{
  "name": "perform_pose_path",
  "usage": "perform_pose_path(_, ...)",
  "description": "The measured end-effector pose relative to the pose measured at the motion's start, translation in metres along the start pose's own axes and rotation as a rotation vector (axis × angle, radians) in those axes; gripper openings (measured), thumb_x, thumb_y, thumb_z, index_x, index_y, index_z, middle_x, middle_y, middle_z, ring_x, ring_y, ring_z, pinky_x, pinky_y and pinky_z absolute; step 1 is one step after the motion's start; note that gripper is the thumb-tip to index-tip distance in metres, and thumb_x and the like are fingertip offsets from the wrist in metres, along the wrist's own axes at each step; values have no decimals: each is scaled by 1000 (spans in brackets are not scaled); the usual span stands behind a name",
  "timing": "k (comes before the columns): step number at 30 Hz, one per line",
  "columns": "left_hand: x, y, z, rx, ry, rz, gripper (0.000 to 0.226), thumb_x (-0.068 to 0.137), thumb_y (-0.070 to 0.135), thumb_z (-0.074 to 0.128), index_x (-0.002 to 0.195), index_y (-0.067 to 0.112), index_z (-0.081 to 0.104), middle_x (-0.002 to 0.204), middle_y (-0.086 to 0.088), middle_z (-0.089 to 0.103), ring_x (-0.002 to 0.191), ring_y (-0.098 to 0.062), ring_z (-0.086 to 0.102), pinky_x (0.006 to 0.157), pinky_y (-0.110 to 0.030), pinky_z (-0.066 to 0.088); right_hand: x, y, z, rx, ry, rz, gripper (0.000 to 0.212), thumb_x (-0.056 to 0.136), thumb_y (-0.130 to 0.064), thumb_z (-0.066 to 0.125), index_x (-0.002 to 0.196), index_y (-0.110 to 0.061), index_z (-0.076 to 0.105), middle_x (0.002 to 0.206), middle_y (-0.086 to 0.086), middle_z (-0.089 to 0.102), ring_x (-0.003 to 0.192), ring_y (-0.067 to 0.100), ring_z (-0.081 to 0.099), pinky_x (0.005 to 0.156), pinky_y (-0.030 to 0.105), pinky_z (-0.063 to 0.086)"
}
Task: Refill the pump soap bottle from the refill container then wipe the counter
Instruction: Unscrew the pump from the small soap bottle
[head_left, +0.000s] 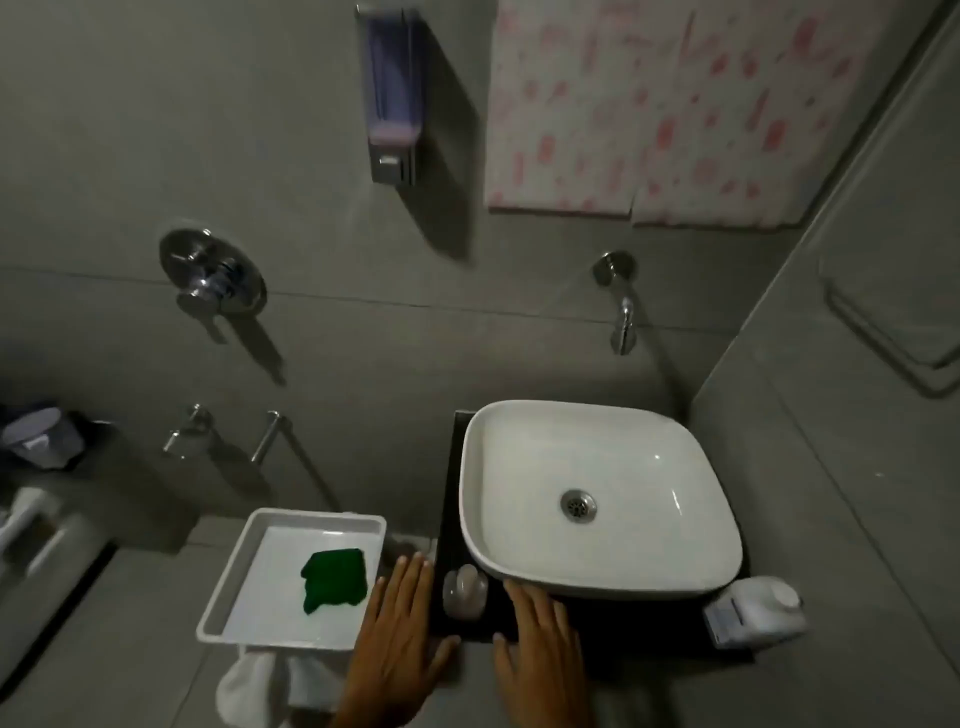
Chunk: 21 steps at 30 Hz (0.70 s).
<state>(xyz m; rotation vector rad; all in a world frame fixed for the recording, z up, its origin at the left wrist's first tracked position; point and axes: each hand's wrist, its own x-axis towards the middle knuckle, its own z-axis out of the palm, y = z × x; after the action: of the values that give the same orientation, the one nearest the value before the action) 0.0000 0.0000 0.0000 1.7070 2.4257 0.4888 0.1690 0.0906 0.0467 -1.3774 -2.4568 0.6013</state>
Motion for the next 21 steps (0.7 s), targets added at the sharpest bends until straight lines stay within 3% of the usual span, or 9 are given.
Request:
perform_pose_path(2,14,-10,10,-115,4,-43,98,95,69,47,163,0,34,172,-12,28,160,-37,31,129,-29,-1,10,-8,15,174,-90,138,60,82,-36,73,139,-39,57,142,-19,55,118,6,61,93,14,49)
perform_pose_path(4,26,-23,24,-268,-118,-70,103,97,70,53,169,10,11,173,1,1,165,-22,3,133,-33,5,22,-17,30,310,-98,267,53,83,-30,74,132,-42,59,130,-22,61,96,-1,63,76,0,43)
perform_pose_path(6,43,-27,29,-431,-178,-82,97,96,57,67,169,15,18,171,8,12,161,-11,8,132,-31,18,34,-29,44,419,-51,378,51,76,-24,80,122,-39,67,120,-20,67,86,0,65,69,-3,42)
perform_pose_path(8,57,-28,26,-558,-232,-76,81,92,41,73,163,19,40,167,9,40,157,-9,35,123,-18,30,44,-40,54,485,-31,459,49,70,-19,87,114,-35,71,116,-17,70,94,8,69,77,3,47)
perform_pose_path(9,63,-30,26,-588,-261,-65,70,90,38,73,155,24,52,158,11,54,148,-9,50,114,-11,36,48,-41,61,485,-21,496,48,68,-18,89,109,-35,72,114,-15,70,96,11,69,79,6,50)
perform_pose_path(11,73,-36,26,-632,-285,-28,55,84,40,72,138,32,67,137,14,70,128,-7,67,102,-9,46,55,-46,68,500,19,584,45,62,-16,93,95,-38,72,108,-13,71,92,10,69,73,-2,45)
perform_pose_path(14,80,-43,27,-691,-285,1,52,80,44,75,131,34,73,126,18,74,117,-2,71,99,-24,57,60,-51,73,503,67,657,45,56,-23,96,81,-45,67,97,-15,71,86,7,69,64,-3,43)
perform_pose_path(18,83,-46,28,-730,-288,43,48,83,44,78,130,31,76,123,15,76,114,-3,72,97,-28,58,61,-53,78,518,117,685,35,57,-26,97,79,-37,72,91,-14,71,83,2,68,63,-1,45)
perform_pose_path(21,83,-48,27,-729,-293,66,51,85,44,78,133,28,74,127,12,75,118,-5,71,100,-30,57,59,-53,82,498,147,604,31,65,-15,93,82,-33,74,94,-14,71,86,5,68,69,-5,43)
